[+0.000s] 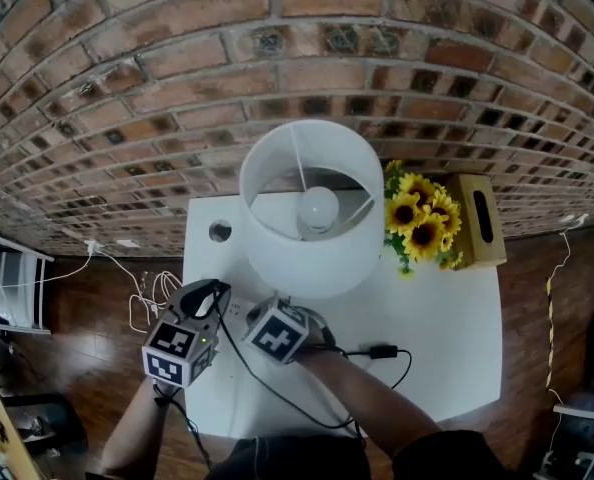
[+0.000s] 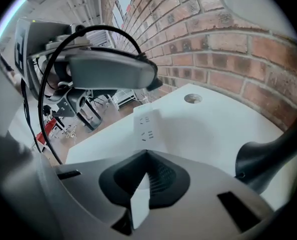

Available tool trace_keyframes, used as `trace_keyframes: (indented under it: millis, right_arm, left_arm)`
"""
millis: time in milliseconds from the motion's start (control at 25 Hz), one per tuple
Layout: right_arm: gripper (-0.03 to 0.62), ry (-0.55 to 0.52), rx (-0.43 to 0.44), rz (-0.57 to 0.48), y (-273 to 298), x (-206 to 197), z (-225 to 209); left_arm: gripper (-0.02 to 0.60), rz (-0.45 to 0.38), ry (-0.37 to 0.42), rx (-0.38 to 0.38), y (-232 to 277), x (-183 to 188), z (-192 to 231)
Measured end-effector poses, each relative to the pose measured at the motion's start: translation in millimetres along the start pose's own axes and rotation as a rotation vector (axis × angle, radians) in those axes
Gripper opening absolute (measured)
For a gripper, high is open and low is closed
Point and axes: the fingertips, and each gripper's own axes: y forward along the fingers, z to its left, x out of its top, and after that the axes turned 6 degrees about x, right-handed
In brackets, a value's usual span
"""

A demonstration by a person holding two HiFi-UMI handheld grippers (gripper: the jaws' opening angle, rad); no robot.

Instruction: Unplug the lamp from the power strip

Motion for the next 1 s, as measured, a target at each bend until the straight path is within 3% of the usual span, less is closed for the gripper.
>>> trace_keyframes:
  millis: [160, 400, 640, 880, 1000]
  right_arm:
    - [-0.003, 0.004, 0.003, -0.010, 1.8, 5.0, -0.3]
    - [-0.003, 0.029, -0.012, -0.011, 1.8, 4.0, -1.7]
    - [-0.003, 0.075, -0.047, 0.001, 1.8, 2.8, -2.8]
    - [-0.003, 0.162, -0.155, 0.087, -6.1, -9.7, -12.8]
    - [-0.002, 0.204, -0.215, 0.117, -4.5, -7.5, -12.6]
  left_arm:
    - [0.107, -0.019, 0.077, 0.035, -0.3, 17.7, 10.4]
    - [0.107, -0.016, 0.079, 0.043, 8.5, 20.9, 20.2]
    - [0.107, -0.072, 0.054, -0.015, 11.4, 33.9, 24.1]
    - [0.107, -0.118, 0.093, -0.125, 13.3, 29.9, 28.1]
    - [0.109, -0.126, 0.066, -0.182, 10.3, 22.5, 42.0]
